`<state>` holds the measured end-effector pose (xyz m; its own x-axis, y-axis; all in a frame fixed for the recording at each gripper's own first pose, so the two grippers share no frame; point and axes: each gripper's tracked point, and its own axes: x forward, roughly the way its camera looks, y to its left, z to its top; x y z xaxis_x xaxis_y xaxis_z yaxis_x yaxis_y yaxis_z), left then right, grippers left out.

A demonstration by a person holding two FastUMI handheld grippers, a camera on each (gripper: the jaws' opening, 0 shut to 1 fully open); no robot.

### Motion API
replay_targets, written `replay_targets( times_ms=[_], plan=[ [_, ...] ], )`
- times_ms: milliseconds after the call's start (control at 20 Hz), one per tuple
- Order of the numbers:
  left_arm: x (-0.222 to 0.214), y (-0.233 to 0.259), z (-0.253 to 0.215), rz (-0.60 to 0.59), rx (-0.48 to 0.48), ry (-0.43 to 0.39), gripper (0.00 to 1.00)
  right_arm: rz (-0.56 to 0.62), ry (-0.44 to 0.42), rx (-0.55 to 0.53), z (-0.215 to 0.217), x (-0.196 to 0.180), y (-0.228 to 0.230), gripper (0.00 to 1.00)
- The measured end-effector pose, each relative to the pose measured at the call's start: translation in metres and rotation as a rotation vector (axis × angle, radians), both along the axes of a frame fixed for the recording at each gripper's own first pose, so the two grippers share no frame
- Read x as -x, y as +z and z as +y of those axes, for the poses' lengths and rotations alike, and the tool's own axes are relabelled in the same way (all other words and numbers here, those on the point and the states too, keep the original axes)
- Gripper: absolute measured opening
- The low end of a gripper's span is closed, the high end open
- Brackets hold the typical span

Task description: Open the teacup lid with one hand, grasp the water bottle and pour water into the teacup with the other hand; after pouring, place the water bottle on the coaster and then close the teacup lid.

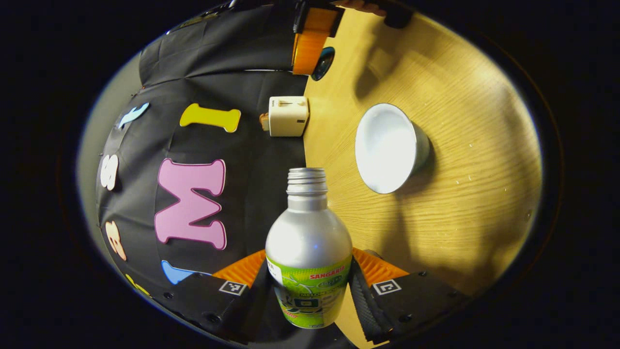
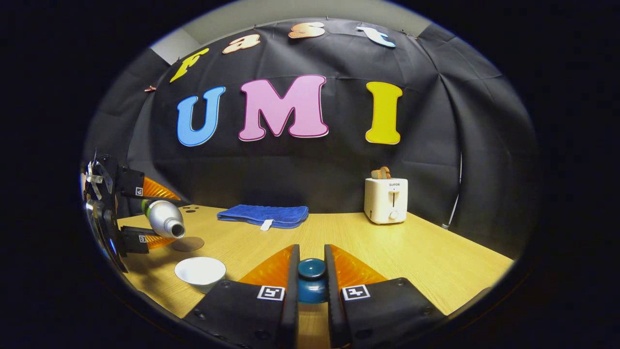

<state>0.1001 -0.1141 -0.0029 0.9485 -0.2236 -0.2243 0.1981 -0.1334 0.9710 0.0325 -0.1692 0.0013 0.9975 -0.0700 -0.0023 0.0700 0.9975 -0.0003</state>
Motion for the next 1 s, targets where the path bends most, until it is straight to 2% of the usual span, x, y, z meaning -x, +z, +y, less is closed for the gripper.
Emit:
replay_targets(
  times_ms=[650, 1000],
  plan=[
    [-0.006, 0.009, 0.001, -0.001, -0.28, -0.029, 0.79, -0.001, 0.002, -0.001, 0.001, 0.0, 0.0, 0.28],
    [-0.009, 0.013, -0.002, -0.011, -0.374, -0.034, 0.79, 0.0, 0.003, -0.001, 0.0, 0.0, 0.0, 0.28]
  ],
)
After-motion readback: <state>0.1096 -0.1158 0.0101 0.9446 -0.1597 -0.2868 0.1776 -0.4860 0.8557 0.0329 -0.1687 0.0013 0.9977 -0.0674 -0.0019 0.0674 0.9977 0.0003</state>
